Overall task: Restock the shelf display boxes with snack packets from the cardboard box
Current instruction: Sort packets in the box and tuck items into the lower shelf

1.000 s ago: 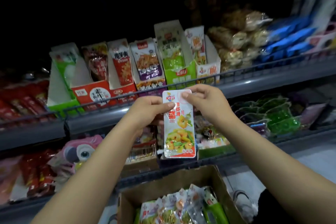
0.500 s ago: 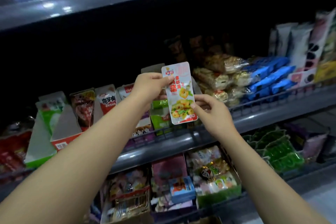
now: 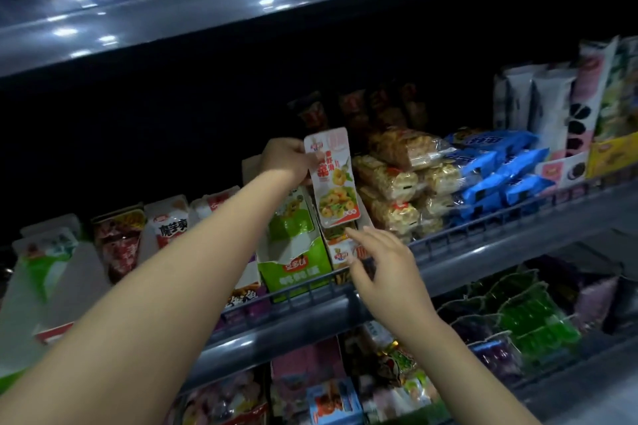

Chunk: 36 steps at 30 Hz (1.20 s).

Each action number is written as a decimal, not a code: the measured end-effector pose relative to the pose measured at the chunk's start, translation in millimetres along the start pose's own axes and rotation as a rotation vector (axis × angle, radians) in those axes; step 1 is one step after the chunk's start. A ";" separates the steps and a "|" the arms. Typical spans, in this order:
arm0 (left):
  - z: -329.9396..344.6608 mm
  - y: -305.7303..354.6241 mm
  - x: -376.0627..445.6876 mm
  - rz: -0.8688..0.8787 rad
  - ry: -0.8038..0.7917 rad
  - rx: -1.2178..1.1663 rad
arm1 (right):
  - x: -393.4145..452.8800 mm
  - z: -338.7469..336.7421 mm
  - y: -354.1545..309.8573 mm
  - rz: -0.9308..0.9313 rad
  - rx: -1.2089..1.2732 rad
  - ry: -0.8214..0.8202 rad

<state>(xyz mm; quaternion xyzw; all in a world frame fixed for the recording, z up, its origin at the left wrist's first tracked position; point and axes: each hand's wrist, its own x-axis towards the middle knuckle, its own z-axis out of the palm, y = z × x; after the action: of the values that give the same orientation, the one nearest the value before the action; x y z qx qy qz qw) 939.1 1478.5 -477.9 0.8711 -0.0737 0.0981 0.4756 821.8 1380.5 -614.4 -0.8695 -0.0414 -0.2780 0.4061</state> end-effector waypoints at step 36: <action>5.7 -89.6 -93.3 0.318 0.152 0.045 | -35.7 17.2 -10.6 -0.173 -0.115 -0.051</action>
<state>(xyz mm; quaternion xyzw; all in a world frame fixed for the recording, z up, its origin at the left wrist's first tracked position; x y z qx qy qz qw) 869.0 1525.0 -576.4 0.8488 -0.1722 0.2393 0.4388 796.3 1405.5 -634.5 -0.8913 -0.1105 -0.2919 0.3288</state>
